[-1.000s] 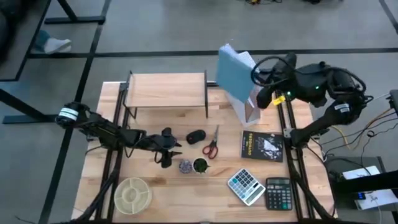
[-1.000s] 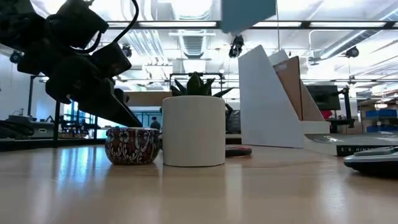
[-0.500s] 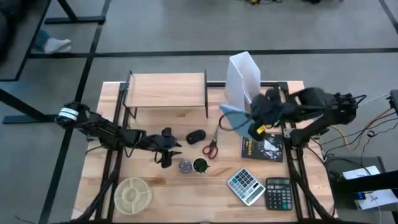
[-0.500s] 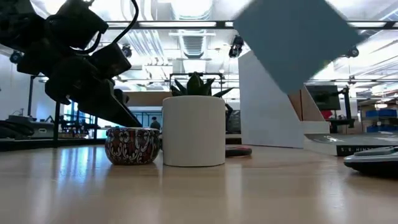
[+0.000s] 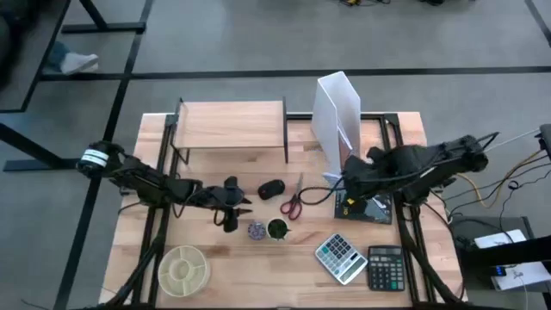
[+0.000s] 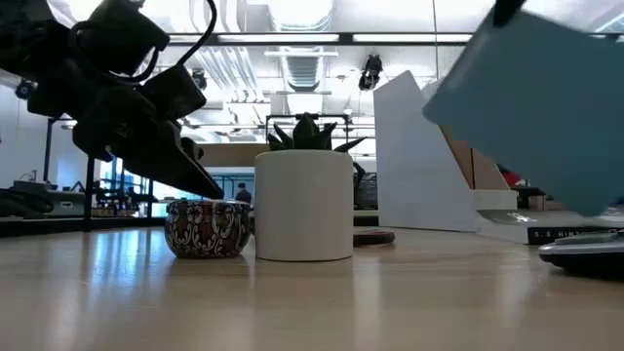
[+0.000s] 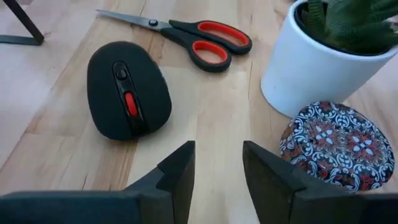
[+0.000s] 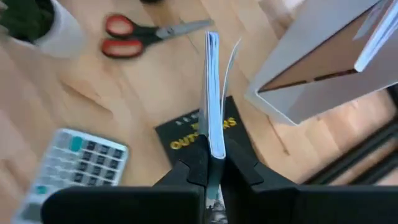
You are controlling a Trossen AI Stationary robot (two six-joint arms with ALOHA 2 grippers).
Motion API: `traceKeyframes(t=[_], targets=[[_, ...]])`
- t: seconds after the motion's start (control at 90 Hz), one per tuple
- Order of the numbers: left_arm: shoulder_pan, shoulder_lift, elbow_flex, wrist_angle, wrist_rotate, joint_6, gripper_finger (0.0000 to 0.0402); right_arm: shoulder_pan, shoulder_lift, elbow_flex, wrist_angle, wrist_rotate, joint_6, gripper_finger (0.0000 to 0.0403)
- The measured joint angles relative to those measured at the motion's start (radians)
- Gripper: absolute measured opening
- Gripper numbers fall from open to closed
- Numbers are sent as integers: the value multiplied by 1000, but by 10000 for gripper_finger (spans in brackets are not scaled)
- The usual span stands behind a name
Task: Stock shelves
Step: Remove the blue book from the white file holder
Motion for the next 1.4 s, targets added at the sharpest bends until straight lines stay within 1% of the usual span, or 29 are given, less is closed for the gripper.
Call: traceKeyframes(t=[0.144,0.378,0.589,0.689,0.733,0.8,0.967,1.244,1.333,1.4], targets=[[0,0,0,1,0,6,114,0,93,-4,-2,45,-27,2],[0,0,0,0,0,6,119,3,297,-5,5,42,-60,2],[0,0,0,-9,0,7,127,27,466,-5,17,-28,-104,2],[0,0,0,-8,0,7,127,51,531,-6,82,-92,-129,2],[0,0,0,-8,0,7,127,64,556,-6,113,-100,-138,2],[0,0,0,-8,0,7,125,80,591,-6,98,-90,-144,2],[0,0,0,-7,0,7,116,96,629,-45,69,-34,-124,2],[0,0,-3,-6,0,5,107,96,623,-116,73,59,27,4],[0,0,-3,-6,0,6,111,96,620,-116,76,64,33,17],[0,0,-3,-6,0,6,116,96,620,-116,79,63,36,38]])
